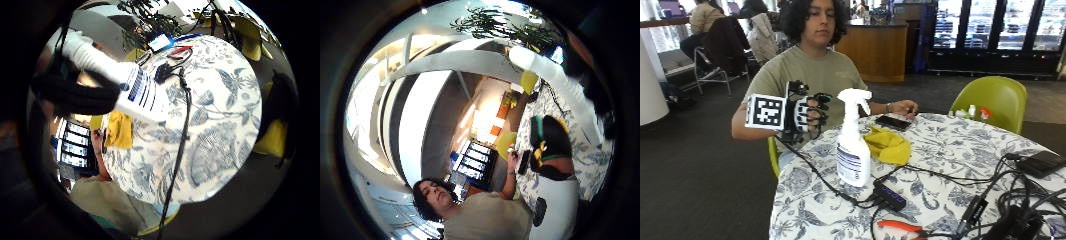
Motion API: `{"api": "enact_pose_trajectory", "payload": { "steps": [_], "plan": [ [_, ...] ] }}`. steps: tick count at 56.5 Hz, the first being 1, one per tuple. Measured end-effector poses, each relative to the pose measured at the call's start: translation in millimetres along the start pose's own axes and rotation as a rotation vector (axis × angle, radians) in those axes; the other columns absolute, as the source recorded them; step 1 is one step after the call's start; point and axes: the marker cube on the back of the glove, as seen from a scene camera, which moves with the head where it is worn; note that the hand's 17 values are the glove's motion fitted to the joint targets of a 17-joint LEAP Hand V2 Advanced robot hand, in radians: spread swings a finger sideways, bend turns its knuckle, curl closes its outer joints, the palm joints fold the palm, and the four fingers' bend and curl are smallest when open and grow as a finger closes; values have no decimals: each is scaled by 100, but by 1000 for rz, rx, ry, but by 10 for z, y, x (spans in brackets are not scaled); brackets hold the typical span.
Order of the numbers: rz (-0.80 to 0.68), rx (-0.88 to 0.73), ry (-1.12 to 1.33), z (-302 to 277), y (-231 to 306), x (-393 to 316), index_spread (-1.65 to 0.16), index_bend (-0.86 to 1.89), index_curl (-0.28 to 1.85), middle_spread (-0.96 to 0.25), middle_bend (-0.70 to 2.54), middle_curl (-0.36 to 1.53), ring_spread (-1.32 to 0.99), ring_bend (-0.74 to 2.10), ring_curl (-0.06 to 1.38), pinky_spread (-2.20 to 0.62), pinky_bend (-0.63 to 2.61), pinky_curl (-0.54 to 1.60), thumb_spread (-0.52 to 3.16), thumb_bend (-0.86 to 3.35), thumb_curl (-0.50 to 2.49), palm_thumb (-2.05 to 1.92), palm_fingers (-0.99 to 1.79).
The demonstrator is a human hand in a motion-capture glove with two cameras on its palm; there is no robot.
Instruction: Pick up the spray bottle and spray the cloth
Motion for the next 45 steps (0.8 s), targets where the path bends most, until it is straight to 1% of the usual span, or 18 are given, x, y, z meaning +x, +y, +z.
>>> {"api": "enact_pose_trajectory", "payload": {
  "steps": [1, 2, 3, 5, 8, 10, 15, 23, 30, 32, 35, 36, 39, 40, 41, 42, 44, 45],
  "plan": [
    [-7, 18, -6, 17, -29, 13, -30, 9, 18, -7, 27, 37, -12, 56, 34, -11, 58, 38, 106, 3, 42, 89, 106],
    [-14, 35, -11, 32, -60, 23, -29, 11, 19, -8, 29, 39, -13, 60, 37, -13, 60, 40, 105, 4, 43, 91, 117],
    [-19, 47, -14, 45, -90, 33, -29, 11, 20, -9, 30, 40, -13, 60, 38, -15, 61, 41, 105, 3, 43, 91, 117],
    [-20, 59, -14, 66, -146, 47, -28, 16, 22, -10, 36, 43, -14, 67, 41, -15, 67, 45, 107, 3, 44, 92, 131],
    [14, 119, 4, 112, -252, 53, -28, 28, 27, -13, 46, 48, -17, 73, 46, -15, 73, 49, 116, 4, 45, 92, 142],
    [22, 148, 27, 144, -311, 57, -27, 36, 31, -15, 50, 51, -17, 76, 48, -15, 77, 51, 120, 5, 46, 93, 141],
    [-58, 120, 84, 184, -391, 84, -27, 55, 39, -18, 65, 59, -19, 85, 54, -15, 84, 57, 129, 8, 49, 95, 139],
    [-18, 46, 56, 169, -341, 49, -25, 75, 51, -20, 82, 70, -20, 98, 62, -14, 93, 66, 134, 9, 54, 95, 130],
    [-20, 85, 67, 78, -231, 1, -24, 85, 59, -21, 91, 78, -21, 106, 68, -14, 98, 73, 134, 8, 59, 94, 121],
    [-18, 50, 106, 37, -166, -3, -24, 84, 60, -22, 91, 79, -21, 107, 69, -14, 100, 74, 135, 8, 61, 94, 117],
    [18, -77, 189, -29, -20, -25, -23, 78, 61, -21, 89, 80, -20, 107, 69, -14, 100, 75, 136, 8, 62, 93, 112],
    [32, -115, 219, -49, 35, -38, -23, 66, 57, -19, 84, 77, -19, 105, 68, -15, 96, 72, 130, 3, 61, 88, 103],
    [41, -185, 303, -111, 198, -82, -23, 49, 55, -15, 75, 72, -17, 103, 66, -17, 89, 70, 126, -1, 60, 85, 91],
    [38, -195, 325, -136, 253, -100, -24, 40, 52, -12, 62, 67, -15, 94, 63, -16, 87, 68, 126, -5, 57, 78, 66],
    [35, -201, 342, -162, 306, -119, -23, 38, 54, -11, 61, 67, -14, 95, 64, -16, 87, 70, 126, -5, 56, 77, 66],
    [33, -203, 354, -187, 357, -138, -24, 35, 52, -10, 57, 65, -13, 91, 63, -16, 87, 68, 125, -4, 56, 75, 63],
    [27, -202, 371, -236, 460, -171, -27, 28, 49, -7, 46, 60, -11, 79, 59, -9, 80, 65, 121, -8, 53, 68, 30],
    [26, -203, 376, -261, 515, -185, -28, 27, 49, -6, 45, 59, -11, 78, 59, -8, 80, 66, 120, -7, 52, 67, 31]
  ]
}}
